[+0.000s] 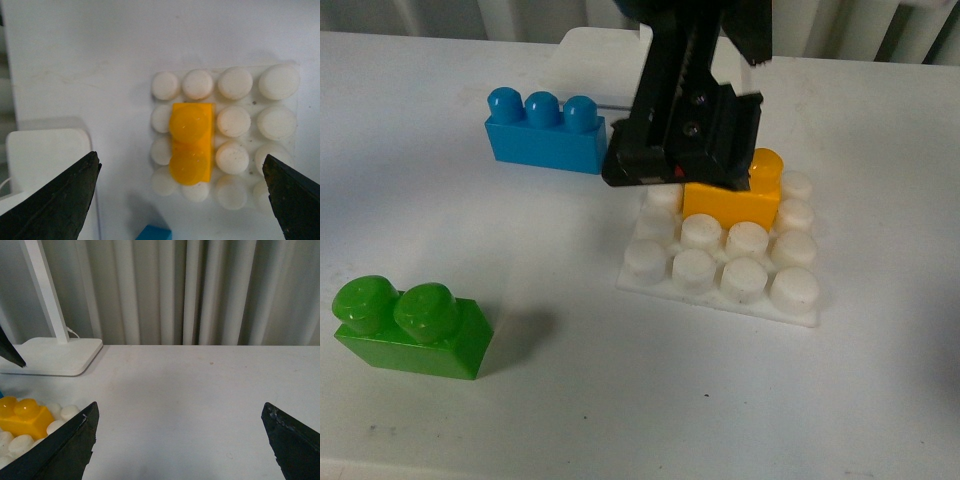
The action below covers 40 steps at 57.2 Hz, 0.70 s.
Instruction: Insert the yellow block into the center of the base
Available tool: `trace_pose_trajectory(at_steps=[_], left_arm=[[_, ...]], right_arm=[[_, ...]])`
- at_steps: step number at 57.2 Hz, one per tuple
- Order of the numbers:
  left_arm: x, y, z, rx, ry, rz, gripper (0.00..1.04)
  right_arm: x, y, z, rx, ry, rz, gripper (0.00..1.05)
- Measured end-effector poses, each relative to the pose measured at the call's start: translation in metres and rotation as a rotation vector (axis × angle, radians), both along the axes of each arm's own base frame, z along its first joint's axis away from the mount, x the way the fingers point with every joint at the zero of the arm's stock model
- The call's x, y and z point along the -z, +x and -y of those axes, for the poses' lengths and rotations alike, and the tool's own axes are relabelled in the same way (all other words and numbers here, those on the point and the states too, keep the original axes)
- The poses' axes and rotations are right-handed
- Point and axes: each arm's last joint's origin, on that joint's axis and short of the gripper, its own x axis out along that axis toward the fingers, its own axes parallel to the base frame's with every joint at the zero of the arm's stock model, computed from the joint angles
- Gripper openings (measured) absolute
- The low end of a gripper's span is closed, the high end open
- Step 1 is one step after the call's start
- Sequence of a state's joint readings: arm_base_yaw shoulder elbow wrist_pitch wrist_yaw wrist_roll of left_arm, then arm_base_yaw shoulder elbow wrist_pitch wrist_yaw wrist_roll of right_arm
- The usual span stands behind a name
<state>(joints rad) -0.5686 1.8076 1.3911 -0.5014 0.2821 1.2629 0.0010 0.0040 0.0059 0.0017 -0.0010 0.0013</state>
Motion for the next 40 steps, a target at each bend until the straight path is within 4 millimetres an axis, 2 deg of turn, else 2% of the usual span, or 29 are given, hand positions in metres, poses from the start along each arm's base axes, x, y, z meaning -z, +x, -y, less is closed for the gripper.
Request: trace_pose_trajectory(at_steps=[10, 21, 30, 36, 40], left_arm=[[-0.016, -0.016, -0.036, -0.082, -0.088, 0.155, 0.98], [-0.035, -0.045, -0.091, -0.282, -0.221, 0.387, 0.98], [-0.041, -0.075, -0.138, -0.555, -0.355, 0.546, 0.98], [-0.031, -0.102, -0.171, -0.784, -0.466, 0.556, 0.98], [-0.021, -0.123, -0.194, -0.989, -0.605, 0.523, 0.98]], right_arm=[[0.0, 0.0, 0.0, 0.0, 0.0, 0.0, 0.96], [0.0, 0.0, 0.0, 0.0, 0.0, 0.0, 0.96], [0.0, 0.0, 0.0, 0.0, 0.0, 0.0, 0.96], [0.0, 0.0, 0.0, 0.0, 0.0, 0.0, 0.96], [0.0, 0.0, 0.0, 0.0, 0.0, 0.0, 0.96]])
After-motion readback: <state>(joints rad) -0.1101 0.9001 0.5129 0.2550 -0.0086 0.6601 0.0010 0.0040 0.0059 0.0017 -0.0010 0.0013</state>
